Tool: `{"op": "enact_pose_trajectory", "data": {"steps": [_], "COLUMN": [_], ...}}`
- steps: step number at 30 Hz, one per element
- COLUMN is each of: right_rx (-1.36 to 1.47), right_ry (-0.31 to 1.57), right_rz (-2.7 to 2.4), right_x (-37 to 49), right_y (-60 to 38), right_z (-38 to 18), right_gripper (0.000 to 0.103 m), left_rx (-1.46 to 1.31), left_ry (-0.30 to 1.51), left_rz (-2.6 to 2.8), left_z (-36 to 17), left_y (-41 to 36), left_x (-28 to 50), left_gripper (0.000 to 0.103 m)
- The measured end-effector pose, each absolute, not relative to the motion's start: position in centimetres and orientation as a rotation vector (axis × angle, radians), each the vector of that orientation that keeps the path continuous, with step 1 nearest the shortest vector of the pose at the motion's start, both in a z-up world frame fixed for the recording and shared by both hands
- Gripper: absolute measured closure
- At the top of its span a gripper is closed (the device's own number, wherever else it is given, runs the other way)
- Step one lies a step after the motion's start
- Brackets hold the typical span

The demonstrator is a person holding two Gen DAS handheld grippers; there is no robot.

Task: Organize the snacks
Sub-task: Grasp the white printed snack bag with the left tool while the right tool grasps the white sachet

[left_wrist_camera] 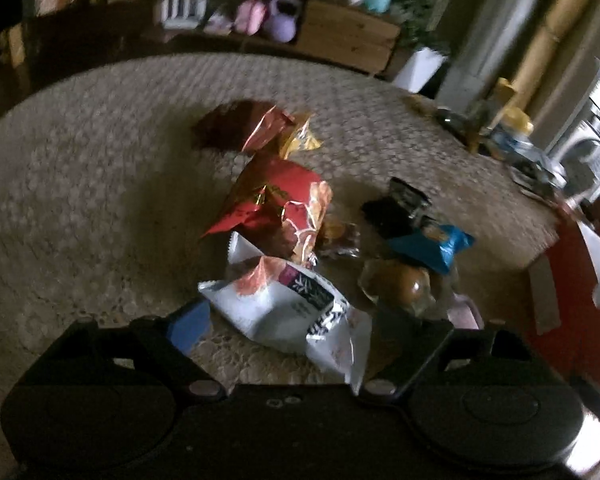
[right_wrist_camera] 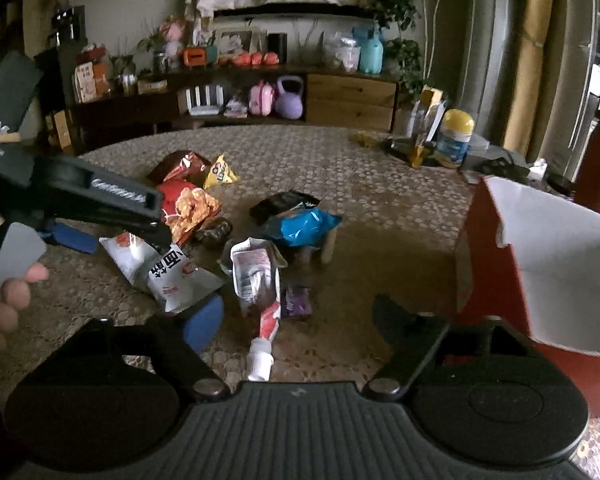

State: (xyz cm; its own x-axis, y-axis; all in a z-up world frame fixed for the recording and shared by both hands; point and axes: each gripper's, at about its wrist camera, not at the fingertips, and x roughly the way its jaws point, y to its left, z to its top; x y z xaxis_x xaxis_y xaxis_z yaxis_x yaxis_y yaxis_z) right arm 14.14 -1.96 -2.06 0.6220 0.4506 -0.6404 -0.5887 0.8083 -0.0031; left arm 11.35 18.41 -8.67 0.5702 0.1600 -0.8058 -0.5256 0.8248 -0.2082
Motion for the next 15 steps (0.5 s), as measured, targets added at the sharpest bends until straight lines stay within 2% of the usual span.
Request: {"op": "enact_pose_trajectory", "data": {"steps": [10,15], "right_rx": [-0.264,-0.276], "right_ry": [0.71,0.744], "right_rz": [0.664,0.657], "right_x": [16.3,17.0], "right_y": [1.8,2.5], "right_z": [-3.8,-4.9], "right_gripper": [0.029,0.04], "left_rx": [-0.593,-0.606], "left_ry": [0.938,0.956], "left_rz": [0.509,0.522], "left_z": [-11.2,-11.9], "left_y": [19.2,19.1], "left_x": [14.3,14.6], "left_gripper": [0.018,0.02]}}
